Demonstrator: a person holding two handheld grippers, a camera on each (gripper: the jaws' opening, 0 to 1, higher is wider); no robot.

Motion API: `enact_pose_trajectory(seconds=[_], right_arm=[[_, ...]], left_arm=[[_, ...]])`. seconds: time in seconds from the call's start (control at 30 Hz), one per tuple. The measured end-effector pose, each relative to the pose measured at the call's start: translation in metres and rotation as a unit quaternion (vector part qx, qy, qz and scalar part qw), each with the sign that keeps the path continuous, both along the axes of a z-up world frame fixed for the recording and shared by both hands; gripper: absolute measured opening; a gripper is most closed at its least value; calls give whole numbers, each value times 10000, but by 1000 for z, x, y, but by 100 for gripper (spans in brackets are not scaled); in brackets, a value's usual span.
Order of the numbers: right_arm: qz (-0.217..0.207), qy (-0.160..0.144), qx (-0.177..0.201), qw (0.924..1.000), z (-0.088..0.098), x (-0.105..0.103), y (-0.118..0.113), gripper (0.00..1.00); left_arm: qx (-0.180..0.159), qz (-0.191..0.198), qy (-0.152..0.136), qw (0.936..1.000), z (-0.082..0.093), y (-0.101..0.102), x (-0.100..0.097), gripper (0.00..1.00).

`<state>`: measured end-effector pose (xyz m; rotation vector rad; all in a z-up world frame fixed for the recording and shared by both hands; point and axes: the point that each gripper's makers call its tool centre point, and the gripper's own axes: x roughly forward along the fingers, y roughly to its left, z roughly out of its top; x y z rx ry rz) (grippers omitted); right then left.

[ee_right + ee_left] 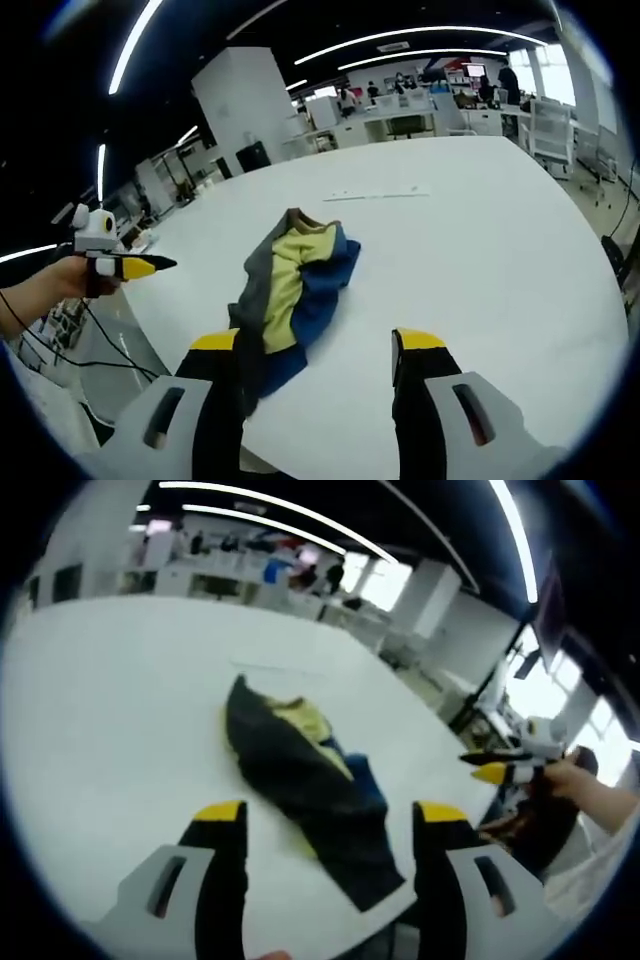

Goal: Fold the garment on the visible template until the final outline fits inside the template.

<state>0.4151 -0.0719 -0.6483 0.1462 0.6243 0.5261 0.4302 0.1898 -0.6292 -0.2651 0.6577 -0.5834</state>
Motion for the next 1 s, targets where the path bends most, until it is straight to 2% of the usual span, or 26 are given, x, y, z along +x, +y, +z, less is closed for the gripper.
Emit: enact_pose_trajectory(seconds=[0.17,0.63,1.0], right_arm=[[13,3,5,10000,0,6,-1,59],[136,-146,8,9998,10,39,6,59],[136,-189,8,9997,11,59,7,59]], left_arm=[[-11,-11,7,10000,0,-6,9,62],[132,-130,-61,9998,4,-12,46,62],[239,-133,-78,9996,6,-5,73,62]])
